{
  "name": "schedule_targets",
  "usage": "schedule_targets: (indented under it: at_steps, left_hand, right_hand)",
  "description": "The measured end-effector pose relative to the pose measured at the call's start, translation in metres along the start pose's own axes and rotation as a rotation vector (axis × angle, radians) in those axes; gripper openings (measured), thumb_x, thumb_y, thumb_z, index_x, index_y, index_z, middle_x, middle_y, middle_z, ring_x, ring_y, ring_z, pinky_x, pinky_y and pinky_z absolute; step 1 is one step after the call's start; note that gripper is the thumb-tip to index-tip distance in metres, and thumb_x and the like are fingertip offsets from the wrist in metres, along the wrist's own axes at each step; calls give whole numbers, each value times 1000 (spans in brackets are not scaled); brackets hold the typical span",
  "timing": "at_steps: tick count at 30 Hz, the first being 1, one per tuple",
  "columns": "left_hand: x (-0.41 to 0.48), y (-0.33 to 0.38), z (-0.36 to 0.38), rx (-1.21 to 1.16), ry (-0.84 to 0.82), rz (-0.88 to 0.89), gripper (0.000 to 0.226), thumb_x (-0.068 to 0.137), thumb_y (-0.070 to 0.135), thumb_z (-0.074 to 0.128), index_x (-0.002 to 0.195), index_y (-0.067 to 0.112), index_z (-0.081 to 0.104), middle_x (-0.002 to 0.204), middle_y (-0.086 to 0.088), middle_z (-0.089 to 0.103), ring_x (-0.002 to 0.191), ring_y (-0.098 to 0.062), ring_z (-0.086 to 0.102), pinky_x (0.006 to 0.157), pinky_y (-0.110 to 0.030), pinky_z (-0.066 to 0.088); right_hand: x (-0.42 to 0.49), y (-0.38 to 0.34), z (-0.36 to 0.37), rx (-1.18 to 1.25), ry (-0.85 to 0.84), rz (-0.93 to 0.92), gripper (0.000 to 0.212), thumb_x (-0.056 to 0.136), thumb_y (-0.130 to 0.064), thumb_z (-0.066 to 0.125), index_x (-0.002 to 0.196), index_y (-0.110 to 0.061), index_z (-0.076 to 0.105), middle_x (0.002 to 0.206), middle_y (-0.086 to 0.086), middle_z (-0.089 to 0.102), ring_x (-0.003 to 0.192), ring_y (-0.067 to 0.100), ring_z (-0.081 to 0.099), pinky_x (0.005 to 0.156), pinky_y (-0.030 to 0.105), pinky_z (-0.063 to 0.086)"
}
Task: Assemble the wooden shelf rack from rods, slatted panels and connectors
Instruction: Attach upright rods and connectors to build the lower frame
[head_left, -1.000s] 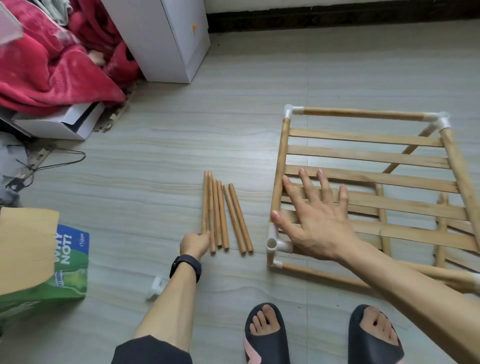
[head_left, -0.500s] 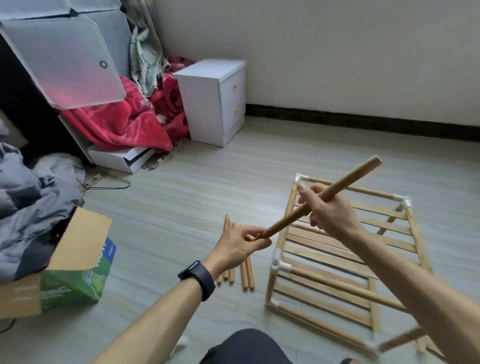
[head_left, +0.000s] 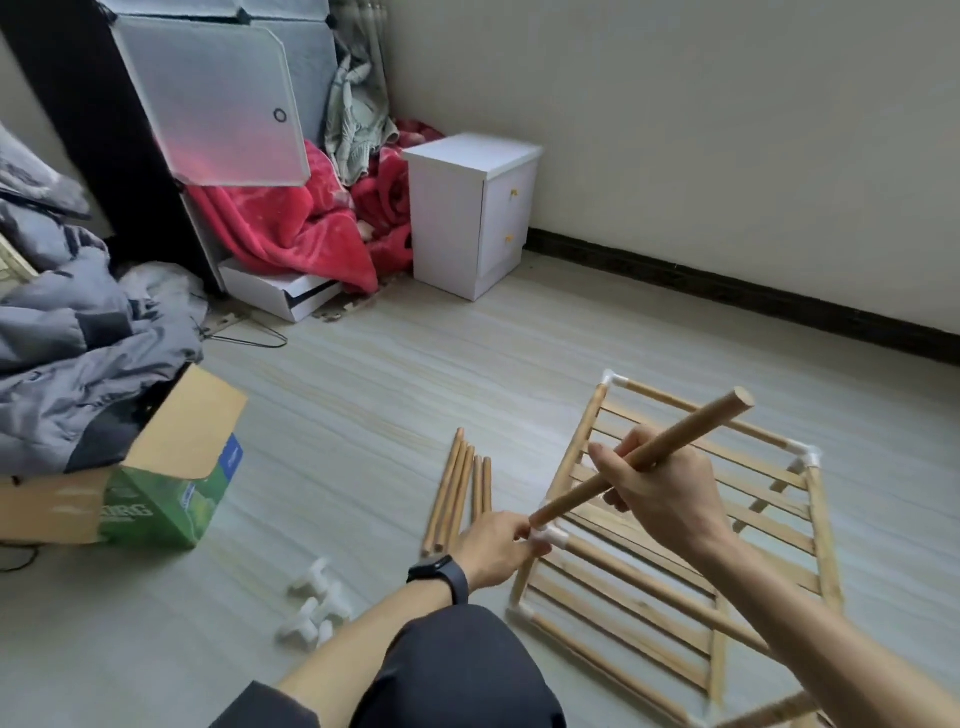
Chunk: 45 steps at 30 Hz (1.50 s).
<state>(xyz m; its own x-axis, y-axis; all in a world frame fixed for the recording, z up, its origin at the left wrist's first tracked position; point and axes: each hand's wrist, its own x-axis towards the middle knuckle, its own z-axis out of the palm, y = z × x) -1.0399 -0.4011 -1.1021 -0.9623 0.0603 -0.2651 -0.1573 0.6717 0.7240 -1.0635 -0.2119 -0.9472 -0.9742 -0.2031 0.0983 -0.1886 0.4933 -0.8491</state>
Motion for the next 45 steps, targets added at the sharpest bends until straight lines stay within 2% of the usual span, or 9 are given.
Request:
schedule_targets:
  at_steps: [5,8,13,23,27,32,37,42,45]
  left_hand:
    - [0,5,-7,71,-11,22,28,96,61,54,74,47,64,65,51,52,62,23,52,52,-20,35]
    - [5,2,-8,106,-32,40,25,96,62,54,79,47,65,65,37,59,60,15,56,55,-22,40]
    - [13,-5,-6,148,-64,73,31,93,65,56,108,42,71,79,23,59,67,1,55,67,-33,54]
    - [24,-12,-9,211,-79,162,21,94,57,60,102,43,73,103,14,73,82,-9,62,56,-24,38]
    - [25,-17,-5,208,-20,187,32,92,65,57,105,41,73,98,14,72,80,-11,60,53,-25,35]
    - [27,-20,-4,212,-36,200,34,90,68,55,103,41,71,93,12,70,77,-11,59,54,-25,36]
    - [29,-20,-5,237,-52,204,37,90,69,53,103,39,70,86,11,68,74,-9,59,54,-25,37]
    - [28,-19,-2,247,-43,204,35,91,67,53,103,38,68,75,13,60,66,-2,52,53,-25,34]
    - [24,-17,-2,247,-36,194,24,93,66,53,94,44,63,70,15,53,64,1,48,52,-25,33]
  right_hand:
    - [6,4,-8,4,9,39,22,91,-20,74,75,-7,65,66,-2,73,57,16,73,49,22,56]
    - [11,-4,-2,-95,-38,14,23,92,-22,72,71,-13,66,64,-5,72,52,15,70,46,21,54]
    - [25,-33,22,-337,-132,-80,24,89,-20,67,68,-10,69,55,3,68,46,14,67,50,36,61]
    - [40,-33,40,-328,-36,-94,30,91,-16,64,67,1,65,62,14,67,57,28,68,61,47,60]
    - [33,-15,27,-222,55,-97,32,93,-14,64,64,-1,62,56,13,62,52,23,65,60,43,60]
    - [24,-9,31,-169,41,-155,33,95,-15,64,63,-8,59,52,1,60,52,11,68,55,26,59]
    - [27,-11,35,-202,37,-159,36,96,-16,63,61,-10,57,49,-2,56,52,15,67,59,38,60]
    - [32,-6,36,-180,15,-103,35,97,-26,63,64,-13,59,54,-3,62,55,13,68,58,29,58]
    - [25,6,40,-301,-149,-36,30,96,-35,67,72,-17,69,63,0,68,57,13,69,59,30,58]
